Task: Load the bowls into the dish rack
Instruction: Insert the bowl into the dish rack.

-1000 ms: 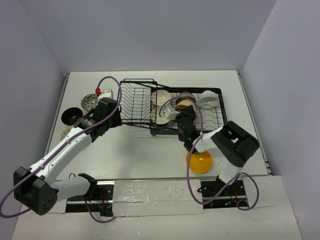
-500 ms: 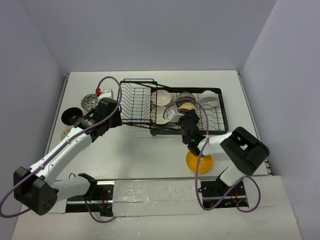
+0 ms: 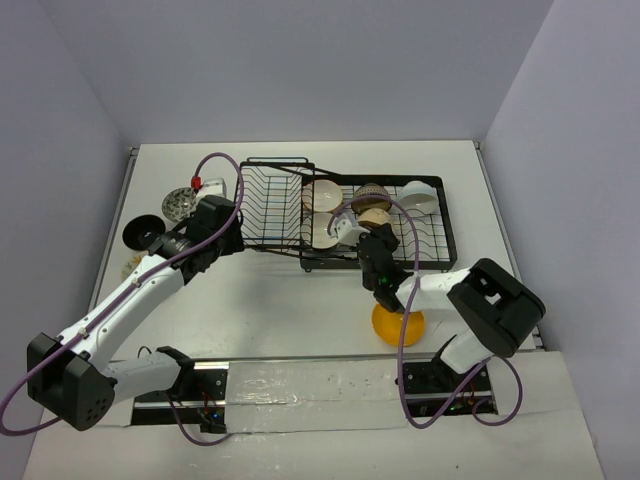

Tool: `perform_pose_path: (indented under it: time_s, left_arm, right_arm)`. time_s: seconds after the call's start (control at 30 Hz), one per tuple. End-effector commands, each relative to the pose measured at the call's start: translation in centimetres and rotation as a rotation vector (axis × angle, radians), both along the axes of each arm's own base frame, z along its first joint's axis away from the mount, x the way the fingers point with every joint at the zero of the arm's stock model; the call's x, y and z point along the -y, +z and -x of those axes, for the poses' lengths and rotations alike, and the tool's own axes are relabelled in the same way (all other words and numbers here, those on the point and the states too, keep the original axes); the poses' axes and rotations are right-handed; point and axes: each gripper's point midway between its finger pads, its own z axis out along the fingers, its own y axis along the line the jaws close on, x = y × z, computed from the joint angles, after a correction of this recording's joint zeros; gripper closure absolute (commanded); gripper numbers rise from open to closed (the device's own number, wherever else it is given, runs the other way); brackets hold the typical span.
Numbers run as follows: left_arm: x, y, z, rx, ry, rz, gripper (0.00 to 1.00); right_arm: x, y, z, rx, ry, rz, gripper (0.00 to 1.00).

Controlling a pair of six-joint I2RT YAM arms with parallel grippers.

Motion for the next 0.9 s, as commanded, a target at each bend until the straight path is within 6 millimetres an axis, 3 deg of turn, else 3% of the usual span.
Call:
perform_pose_path:
  time_s: [0.0,0.5,0.87]
  left_arm:
    - [-0.1,0.7,-0.2,0.035,0.0,-0.004,0.46]
    - [-0.1,0.8,-0.2,0.039,0.001,-0.004,0.45]
    - [-0.3,1.0,-0.2,0.046,0.004,-0.004,0.45]
  right_arm:
    - [-1.5,-1.3,0.7,-0.059,0.046,-0.042,0.88]
    - [-2.5,-1.3,2.4,-0.099,0.028,-0.144,0.86]
    - [-3.0,0.7,3.2,-0.112,0.028,-0.282,0.84]
